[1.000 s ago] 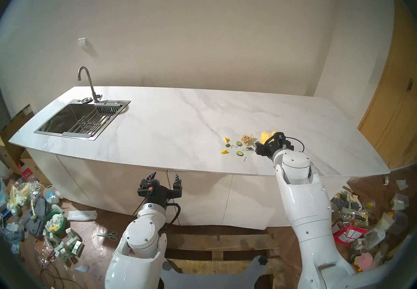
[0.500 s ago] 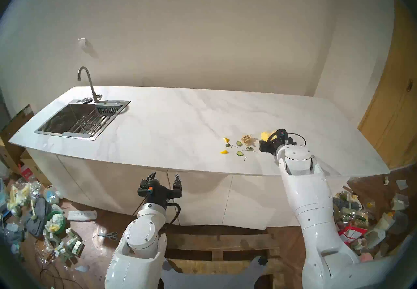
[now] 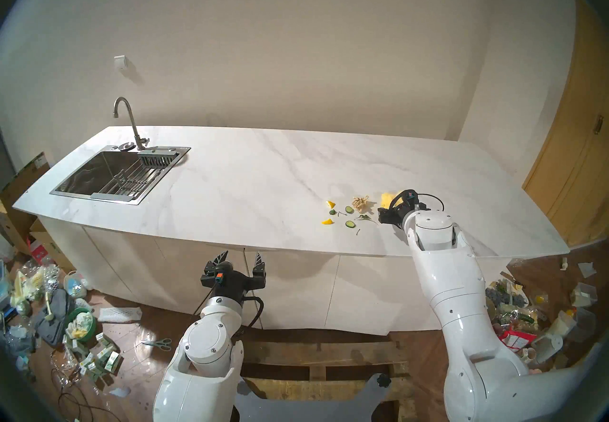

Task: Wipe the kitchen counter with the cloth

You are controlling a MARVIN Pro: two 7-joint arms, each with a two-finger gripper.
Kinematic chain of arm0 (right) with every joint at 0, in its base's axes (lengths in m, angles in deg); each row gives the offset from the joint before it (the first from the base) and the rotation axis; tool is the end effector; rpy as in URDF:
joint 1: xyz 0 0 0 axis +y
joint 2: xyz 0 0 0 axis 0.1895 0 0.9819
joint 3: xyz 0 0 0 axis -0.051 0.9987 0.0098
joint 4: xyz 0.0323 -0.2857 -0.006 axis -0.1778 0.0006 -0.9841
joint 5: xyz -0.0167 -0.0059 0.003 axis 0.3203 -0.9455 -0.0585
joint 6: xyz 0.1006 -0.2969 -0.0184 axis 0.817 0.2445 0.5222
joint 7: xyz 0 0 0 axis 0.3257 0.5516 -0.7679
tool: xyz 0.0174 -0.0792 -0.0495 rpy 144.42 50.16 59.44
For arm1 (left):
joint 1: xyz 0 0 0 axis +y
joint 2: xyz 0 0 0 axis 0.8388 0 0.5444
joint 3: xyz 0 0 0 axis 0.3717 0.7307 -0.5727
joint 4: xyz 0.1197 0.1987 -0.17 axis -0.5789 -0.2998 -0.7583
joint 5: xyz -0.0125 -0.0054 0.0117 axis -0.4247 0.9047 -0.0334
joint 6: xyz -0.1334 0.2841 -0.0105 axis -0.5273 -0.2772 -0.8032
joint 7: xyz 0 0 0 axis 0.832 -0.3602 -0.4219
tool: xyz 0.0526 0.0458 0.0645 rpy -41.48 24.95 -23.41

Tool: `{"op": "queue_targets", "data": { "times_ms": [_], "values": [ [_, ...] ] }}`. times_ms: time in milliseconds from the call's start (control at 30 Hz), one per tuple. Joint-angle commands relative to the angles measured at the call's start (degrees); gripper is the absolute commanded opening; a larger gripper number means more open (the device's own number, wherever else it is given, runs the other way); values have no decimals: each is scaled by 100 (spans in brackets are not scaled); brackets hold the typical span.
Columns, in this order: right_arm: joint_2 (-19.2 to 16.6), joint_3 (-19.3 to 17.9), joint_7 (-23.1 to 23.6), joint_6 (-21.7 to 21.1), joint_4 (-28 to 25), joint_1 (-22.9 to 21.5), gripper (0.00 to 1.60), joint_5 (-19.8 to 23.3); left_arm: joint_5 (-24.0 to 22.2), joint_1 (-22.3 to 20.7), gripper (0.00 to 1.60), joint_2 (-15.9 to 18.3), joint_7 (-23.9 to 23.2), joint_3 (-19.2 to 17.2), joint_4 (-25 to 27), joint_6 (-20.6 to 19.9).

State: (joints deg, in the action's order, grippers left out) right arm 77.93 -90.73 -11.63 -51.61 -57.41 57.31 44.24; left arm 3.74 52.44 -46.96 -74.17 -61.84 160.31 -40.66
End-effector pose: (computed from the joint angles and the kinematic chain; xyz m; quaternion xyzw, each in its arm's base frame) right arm 0.5212 -0.0739 -0.2837 0.8414 0.0558 0.5341 0.0609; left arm 0.3244 -0.0123 -0.3471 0.7469 0.0054 0.6649 0.0054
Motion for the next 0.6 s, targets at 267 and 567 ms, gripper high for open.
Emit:
{"op": "queue_targets", "data": {
  "times_ms": [267,567],
  "values": [
    [-112,102,134,92,673,-859,160,-59,-8,-30,160,3,-22,14,141,28],
    [-148,151,137,132,1133,-1132,160,-120,-8,-29,160,4,-22,14,143,28]
  ]
}}
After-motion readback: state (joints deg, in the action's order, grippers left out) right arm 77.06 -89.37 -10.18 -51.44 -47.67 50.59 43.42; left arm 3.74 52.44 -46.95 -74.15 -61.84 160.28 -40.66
